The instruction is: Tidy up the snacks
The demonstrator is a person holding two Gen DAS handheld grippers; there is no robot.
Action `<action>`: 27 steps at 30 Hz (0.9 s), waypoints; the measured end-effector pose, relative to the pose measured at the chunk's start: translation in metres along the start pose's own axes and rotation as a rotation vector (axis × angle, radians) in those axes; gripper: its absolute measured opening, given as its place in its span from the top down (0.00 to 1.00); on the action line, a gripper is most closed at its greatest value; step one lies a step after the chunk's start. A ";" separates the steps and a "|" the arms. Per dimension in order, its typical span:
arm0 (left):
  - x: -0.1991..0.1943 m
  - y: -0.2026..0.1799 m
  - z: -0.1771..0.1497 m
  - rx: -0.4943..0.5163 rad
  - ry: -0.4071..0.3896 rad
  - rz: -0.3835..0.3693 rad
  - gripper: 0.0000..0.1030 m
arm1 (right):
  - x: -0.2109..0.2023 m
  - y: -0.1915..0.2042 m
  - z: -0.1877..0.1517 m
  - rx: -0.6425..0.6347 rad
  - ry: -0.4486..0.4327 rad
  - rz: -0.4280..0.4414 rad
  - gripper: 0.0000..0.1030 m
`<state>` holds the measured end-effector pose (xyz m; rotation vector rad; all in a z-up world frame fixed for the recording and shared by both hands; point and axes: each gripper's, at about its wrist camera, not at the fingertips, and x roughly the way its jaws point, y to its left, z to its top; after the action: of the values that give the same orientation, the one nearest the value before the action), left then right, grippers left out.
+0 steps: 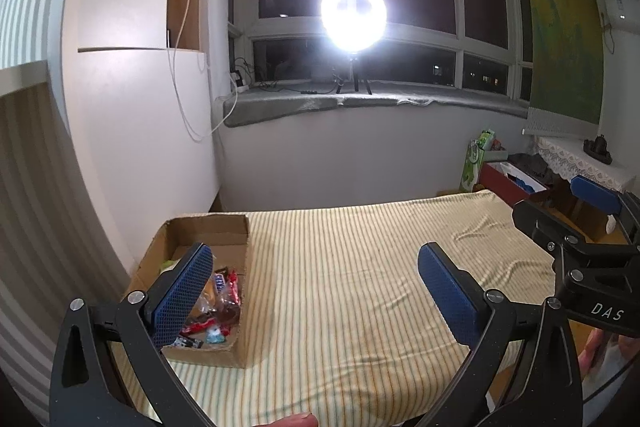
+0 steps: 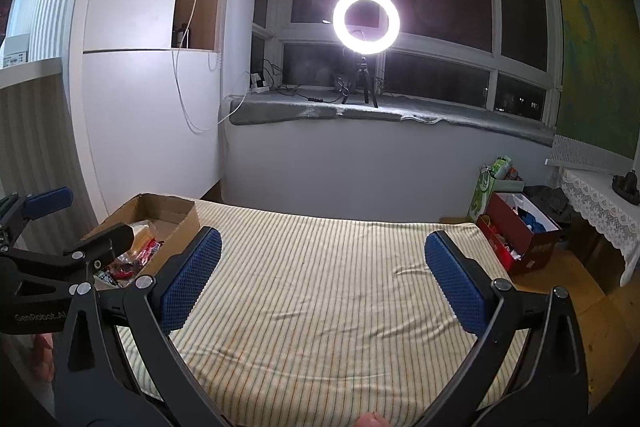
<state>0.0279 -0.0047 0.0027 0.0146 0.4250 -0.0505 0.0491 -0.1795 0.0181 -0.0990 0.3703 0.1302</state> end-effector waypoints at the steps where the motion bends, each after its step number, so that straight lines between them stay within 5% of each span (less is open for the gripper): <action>1: -0.002 0.001 0.001 0.000 -0.003 0.001 0.01 | -0.001 0.001 0.001 -0.001 -0.003 0.000 0.00; 27: -0.018 0.001 0.002 -0.014 -0.034 -0.004 0.01 | -0.016 0.001 0.005 -0.010 -0.019 0.001 0.00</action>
<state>0.0125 -0.0028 0.0119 -0.0013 0.3912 -0.0511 0.0358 -0.1794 0.0281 -0.1078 0.3503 0.1337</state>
